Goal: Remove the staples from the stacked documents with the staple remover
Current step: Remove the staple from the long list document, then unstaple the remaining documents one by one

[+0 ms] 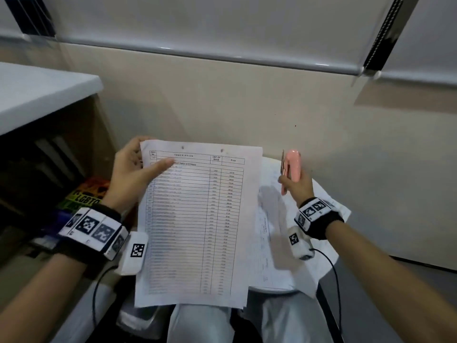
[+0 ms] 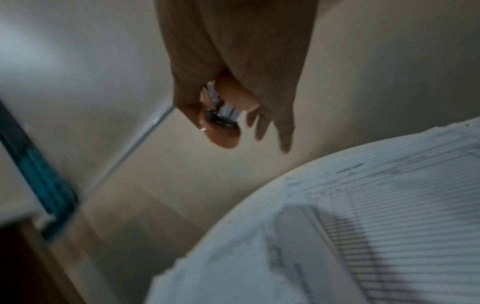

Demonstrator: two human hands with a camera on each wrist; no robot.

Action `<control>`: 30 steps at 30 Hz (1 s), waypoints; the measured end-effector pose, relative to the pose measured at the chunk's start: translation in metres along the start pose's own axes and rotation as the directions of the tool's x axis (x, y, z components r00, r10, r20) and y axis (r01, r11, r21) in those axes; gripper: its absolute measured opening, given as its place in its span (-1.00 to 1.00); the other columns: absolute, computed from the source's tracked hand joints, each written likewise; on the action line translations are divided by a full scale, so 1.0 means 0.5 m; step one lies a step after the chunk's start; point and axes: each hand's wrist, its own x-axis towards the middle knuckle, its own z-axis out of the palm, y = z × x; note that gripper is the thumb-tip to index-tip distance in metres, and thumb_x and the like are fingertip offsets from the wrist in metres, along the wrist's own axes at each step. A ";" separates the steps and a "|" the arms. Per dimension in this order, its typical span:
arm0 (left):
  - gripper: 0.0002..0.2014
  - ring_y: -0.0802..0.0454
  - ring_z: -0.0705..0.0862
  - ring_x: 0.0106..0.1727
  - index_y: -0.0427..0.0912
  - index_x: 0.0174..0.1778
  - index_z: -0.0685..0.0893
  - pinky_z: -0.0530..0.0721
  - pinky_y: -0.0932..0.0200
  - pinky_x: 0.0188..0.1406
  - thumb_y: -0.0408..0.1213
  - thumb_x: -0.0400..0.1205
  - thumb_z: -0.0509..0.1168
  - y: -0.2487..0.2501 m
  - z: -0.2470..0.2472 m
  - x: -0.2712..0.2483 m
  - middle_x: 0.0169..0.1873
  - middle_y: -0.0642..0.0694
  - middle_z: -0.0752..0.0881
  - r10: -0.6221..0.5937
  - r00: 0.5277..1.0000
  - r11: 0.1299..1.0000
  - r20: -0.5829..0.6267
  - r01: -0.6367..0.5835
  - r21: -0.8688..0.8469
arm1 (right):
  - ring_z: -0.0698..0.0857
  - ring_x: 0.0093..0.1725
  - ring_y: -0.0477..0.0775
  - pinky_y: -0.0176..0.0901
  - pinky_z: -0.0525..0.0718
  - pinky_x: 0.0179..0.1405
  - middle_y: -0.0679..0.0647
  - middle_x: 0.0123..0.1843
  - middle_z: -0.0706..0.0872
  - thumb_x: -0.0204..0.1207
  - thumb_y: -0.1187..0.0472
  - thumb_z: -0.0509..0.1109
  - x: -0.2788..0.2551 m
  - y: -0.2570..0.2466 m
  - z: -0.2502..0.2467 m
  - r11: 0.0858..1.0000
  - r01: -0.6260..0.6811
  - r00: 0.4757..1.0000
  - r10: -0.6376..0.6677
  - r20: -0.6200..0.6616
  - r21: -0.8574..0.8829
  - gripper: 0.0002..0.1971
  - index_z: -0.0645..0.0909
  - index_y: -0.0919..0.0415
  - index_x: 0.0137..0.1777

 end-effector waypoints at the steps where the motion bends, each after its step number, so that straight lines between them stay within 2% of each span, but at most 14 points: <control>1: -0.64 0.16 0.80 -0.15 -0.32 0.14 0.55 0.79 0.26 -0.25 -0.49 0.45 0.44 -0.009 0.010 -0.003 -0.18 0.04 0.80 -0.013 1.000 1.000 -0.001 0.013 -0.003 | 0.62 -0.10 0.16 0.08 0.62 -0.14 0.06 -0.16 0.65 0.40 0.47 0.44 -0.022 -0.018 -0.010 0.990 -0.011 0.999 0.004 0.049 0.140 -0.79 0.58 0.19 -0.07; 4: -0.67 0.16 0.79 -0.14 -0.31 0.11 0.57 0.77 0.28 -0.24 -0.46 0.46 0.47 -0.022 0.041 -0.008 -0.15 0.01 0.78 -0.032 0.999 0.999 -0.029 0.031 -0.017 | 0.68 0.18 0.14 0.17 0.66 -0.04 -0.01 0.22 0.67 0.50 0.46 0.34 -0.103 -0.069 -0.048 0.876 -0.127 0.941 -0.042 0.335 0.466 -0.76 0.61 0.13 0.05; 6: -0.67 0.17 0.79 -0.13 -0.34 0.11 0.58 0.75 0.29 -0.24 -0.44 0.47 0.48 -0.020 0.061 -0.010 -0.11 -0.06 0.76 -0.036 0.998 0.999 -0.051 0.034 -0.041 | 0.66 0.32 0.18 0.32 0.66 0.11 -0.02 0.45 0.57 0.32 0.40 0.37 -0.158 -0.092 -0.070 0.845 -0.156 0.875 -0.122 0.469 0.511 -0.67 0.62 0.11 0.07; 8: -0.68 0.22 0.79 -0.14 -0.36 0.10 0.60 0.72 0.35 -0.25 -0.45 0.47 0.48 -0.008 0.083 -0.014 -0.09 -0.06 0.75 -0.037 0.996 0.997 -0.076 0.032 -0.071 | 0.72 0.18 0.13 0.20 0.70 0.06 0.03 0.37 0.63 0.16 0.33 0.43 -0.209 -0.115 -0.082 0.858 -0.127 0.822 -0.190 0.537 0.498 -0.61 0.68 0.05 0.03; 10: -0.70 0.21 0.80 -0.13 -0.38 0.10 0.61 0.72 0.35 -0.25 -0.45 0.48 0.46 0.012 0.107 -0.022 -0.08 -0.07 0.76 -0.042 0.996 0.993 -0.083 0.033 -0.118 | 0.71 -0.15 0.09 -0.02 0.70 -0.17 0.11 0.07 0.72 0.12 0.28 0.49 -0.246 -0.133 -0.085 0.916 -0.023 0.811 -0.216 0.544 0.399 -0.60 0.75 -0.05 -0.01; 11: -0.71 0.17 0.81 -0.12 -0.41 0.11 0.62 0.73 0.32 -0.25 -0.46 0.50 0.44 0.022 0.120 -0.028 -0.06 -0.09 0.77 -0.043 0.996 0.990 -0.073 0.033 -0.139 | 0.68 -0.21 0.10 -0.08 0.70 -0.21 0.13 -0.02 0.73 0.15 0.29 0.52 -0.258 -0.137 -0.085 0.937 0.033 0.813 -0.227 0.536 0.347 -0.61 0.75 -0.06 -0.01; 15: -0.79 0.17 0.80 -0.11 -0.34 0.17 0.59 0.74 0.30 -0.24 -0.38 0.64 0.30 0.053 0.170 -0.057 -0.05 -0.06 0.77 -0.046 0.999 0.982 -0.023 0.041 -0.185 | 0.75 -0.11 -0.02 -0.01 0.72 0.04 -0.06 -0.05 0.81 0.38 0.60 0.42 -0.274 -0.149 -0.081 0.948 0.087 0.902 -0.205 0.379 0.307 -0.63 0.70 0.13 0.01; 18: -0.69 0.07 0.78 0.04 -0.29 0.32 0.53 0.77 0.12 -0.07 -0.27 0.68 0.26 0.060 0.191 -0.067 0.06 -0.07 0.75 -0.020 0.999 0.987 0.027 0.024 -0.158 | 0.75 -0.04 0.07 0.16 0.71 0.18 0.04 -0.06 0.80 0.38 0.54 0.47 -0.275 -0.157 -0.090 0.959 0.073 0.957 -0.144 0.253 0.273 -0.71 0.70 0.19 0.00; 20: -0.63 -0.05 0.78 0.08 -0.24 0.34 0.51 0.77 -0.12 0.01 -0.12 0.67 0.25 0.060 0.196 -0.068 0.09 -0.11 0.75 0.005 0.999 0.993 0.054 0.002 -0.120 | 0.76 -0.05 0.09 0.12 0.75 0.11 0.14 -0.04 0.78 0.36 0.44 0.54 -0.271 -0.163 -0.102 0.966 0.100 0.976 -0.142 0.164 0.238 -0.73 0.68 0.27 0.05; 22: -0.51 -0.10 0.75 0.13 -0.19 0.36 0.47 0.73 -0.24 0.08 0.07 0.64 0.23 0.064 0.197 -0.067 0.16 -0.14 0.73 0.020 0.999 0.996 0.048 -0.016 -0.084 | 0.76 -0.10 -0.02 -0.12 0.75 -0.06 0.13 -0.04 0.77 0.36 0.37 0.56 -0.269 -0.186 -0.111 0.949 0.183 0.981 -0.193 0.012 0.257 -0.67 0.64 0.31 0.12; 24: -0.55 -0.01 0.73 0.14 -0.20 0.27 0.46 0.72 -0.15 0.11 0.09 0.66 0.18 0.064 0.202 -0.064 0.18 -0.12 0.71 0.044 0.998 0.998 0.036 -0.043 -0.047 | 0.74 -0.12 -0.09 -0.25 0.69 -0.10 0.10 -0.02 0.75 0.43 0.35 0.52 -0.270 -0.227 -0.116 0.899 0.289 0.956 -0.253 -0.150 0.328 -0.61 0.56 0.38 0.24; 26: -0.78 0.19 0.62 -0.15 -0.15 -0.02 0.41 0.69 0.13 -0.19 -0.06 0.73 0.14 0.073 0.211 -0.066 -0.13 0.01 0.64 0.094 0.996 0.996 0.012 -0.094 -0.001 | 0.71 -0.20 -0.18 -0.29 0.66 -0.12 0.02 -0.08 0.69 0.52 0.39 0.43 -0.276 -0.285 -0.112 0.826 0.385 0.920 -0.306 -0.245 0.412 -0.66 0.48 0.34 0.27; 27: -0.83 0.22 0.50 -0.29 -0.09 -0.11 0.34 0.57 0.20 -0.35 -0.12 0.75 0.11 0.079 0.217 -0.068 -0.27 0.05 0.52 0.114 0.993 0.993 0.003 -0.114 0.025 | 0.69 -0.24 -0.22 -0.32 0.65 -0.15 -0.01 -0.09 0.67 0.54 0.41 0.39 -0.281 -0.315 -0.106 0.788 0.418 0.907 -0.330 -0.262 0.452 -0.66 0.44 0.31 0.28; 30: -0.82 0.30 0.40 -0.42 -0.16 -0.10 0.27 0.44 0.36 -0.45 -0.19 0.76 0.04 0.093 0.230 -0.076 -0.34 0.11 0.38 0.155 0.988 0.986 0.022 -0.156 0.052 | 0.64 -0.31 -0.04 -0.19 0.67 -0.23 0.01 -0.15 0.67 0.47 0.42 0.46 -0.294 -0.399 -0.079 0.682 0.464 0.886 -0.365 -0.287 0.565 -0.66 0.46 0.31 0.20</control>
